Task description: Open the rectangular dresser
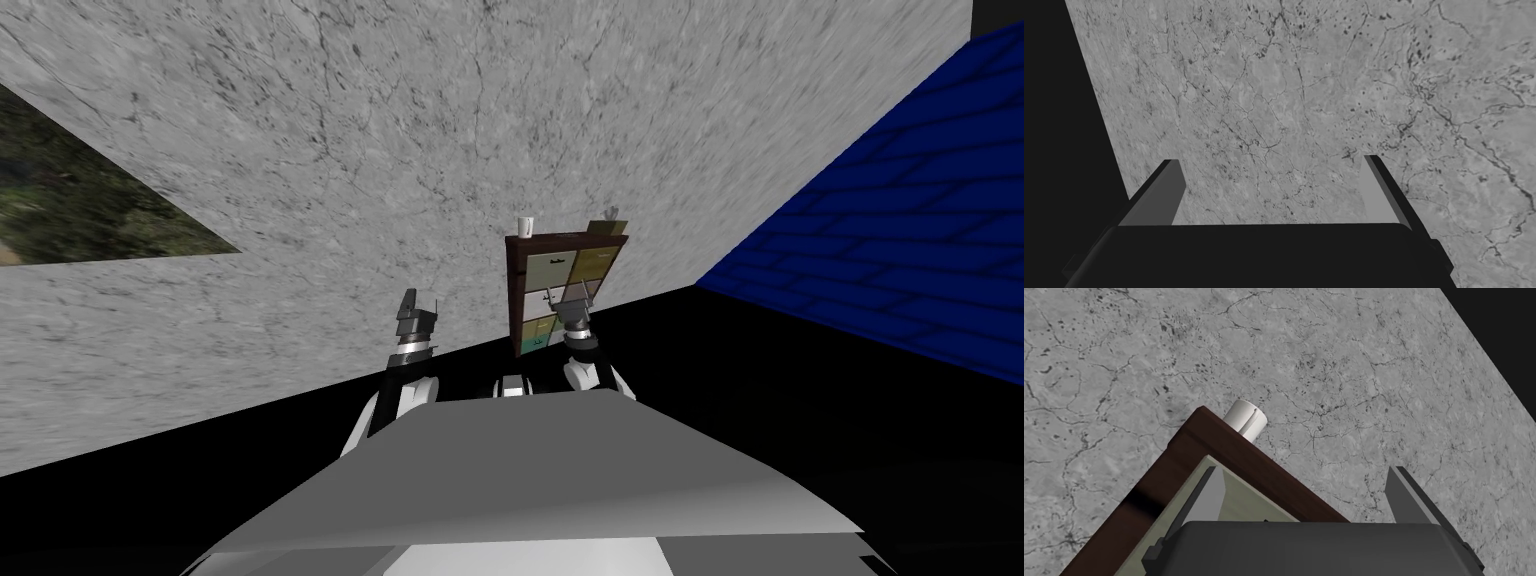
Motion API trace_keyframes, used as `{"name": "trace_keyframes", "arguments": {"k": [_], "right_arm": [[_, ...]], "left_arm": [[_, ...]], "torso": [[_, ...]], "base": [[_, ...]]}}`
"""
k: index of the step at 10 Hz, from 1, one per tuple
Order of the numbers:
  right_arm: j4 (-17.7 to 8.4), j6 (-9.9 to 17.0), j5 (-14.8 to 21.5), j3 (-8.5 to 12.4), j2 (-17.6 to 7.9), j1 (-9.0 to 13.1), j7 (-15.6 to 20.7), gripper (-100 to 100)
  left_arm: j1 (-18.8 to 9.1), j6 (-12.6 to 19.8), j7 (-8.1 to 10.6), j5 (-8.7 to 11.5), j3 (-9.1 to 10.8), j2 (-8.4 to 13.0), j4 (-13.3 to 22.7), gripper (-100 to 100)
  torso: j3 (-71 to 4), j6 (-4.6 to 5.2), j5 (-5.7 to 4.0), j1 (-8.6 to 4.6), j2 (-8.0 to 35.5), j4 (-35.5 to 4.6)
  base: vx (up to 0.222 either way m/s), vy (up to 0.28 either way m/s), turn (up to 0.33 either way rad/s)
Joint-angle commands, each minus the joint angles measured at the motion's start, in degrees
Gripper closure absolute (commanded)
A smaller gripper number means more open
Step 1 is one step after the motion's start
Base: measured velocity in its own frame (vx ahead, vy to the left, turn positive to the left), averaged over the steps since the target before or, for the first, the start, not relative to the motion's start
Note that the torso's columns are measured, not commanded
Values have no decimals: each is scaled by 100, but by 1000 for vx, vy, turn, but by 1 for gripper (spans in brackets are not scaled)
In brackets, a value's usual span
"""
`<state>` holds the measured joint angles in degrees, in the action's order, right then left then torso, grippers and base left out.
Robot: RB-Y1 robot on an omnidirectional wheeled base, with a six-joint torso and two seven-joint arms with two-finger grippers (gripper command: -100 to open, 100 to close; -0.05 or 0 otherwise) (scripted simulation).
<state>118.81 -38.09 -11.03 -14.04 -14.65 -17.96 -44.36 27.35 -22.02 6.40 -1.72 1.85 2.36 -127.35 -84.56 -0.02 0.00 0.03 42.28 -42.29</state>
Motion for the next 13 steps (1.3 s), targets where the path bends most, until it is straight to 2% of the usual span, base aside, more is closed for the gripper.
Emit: {"name": "trace_keyframes", "arguments": {"k": [1,2,4,5,7,8,10,11,13], "right_arm": [[-93,-37,-96,-57,-48,35,-361,-100],[-268,-77,-285,-214,-107,122,-576,-100],[-268,-77,-285,-214,-107,122,-804,-100],[-448,-118,-479,-370,-163,209,-1020,-100],[-448,-118,-479,-370,-163,209,-1252,-100],[-633,-159,-678,-524,-215,298,-1458,-100],[-633,-159,-678,-524,-215,298,-1704,-100],[-823,-202,-883,-675,-264,387,-1914,-100],[-823,-202,-883,-675,-264,387,-2158,-100]], "left_arm": [[0,0,0,0,0,0,0,0],[0,0,0,0,0,0,0,0],[0,0,0,0,0,0,0,0],[0,0,0,0,0,0,0,0],[0,0,0,0,0,0,0,0],[0,0,0,0,0,0,0,0],[0,0,0,0,0,0,0,0],[0,0,0,0,0,0,0,0],[0,0,0,0,0,0,0,0]], "torso": [[-1,3,0,-2,0,0],[0,3,-1,-5,2,0],[-2,2,0,-3,-2,1],[0,2,0,-4,1,0],[-1,2,0,-2,-1,0],[1,2,-1,-4,2,0],[-1,2,0,-3,0,0],[0,2,0,-3,2,0],[-1,2,0,-3,-1,1]], "base": [[6,5,-10],[14,9,40],[11,7,17],[15,8,42],[14,5,13],[14,2,36],[13,3,14],[17,1,28],[13,1,14]]}}
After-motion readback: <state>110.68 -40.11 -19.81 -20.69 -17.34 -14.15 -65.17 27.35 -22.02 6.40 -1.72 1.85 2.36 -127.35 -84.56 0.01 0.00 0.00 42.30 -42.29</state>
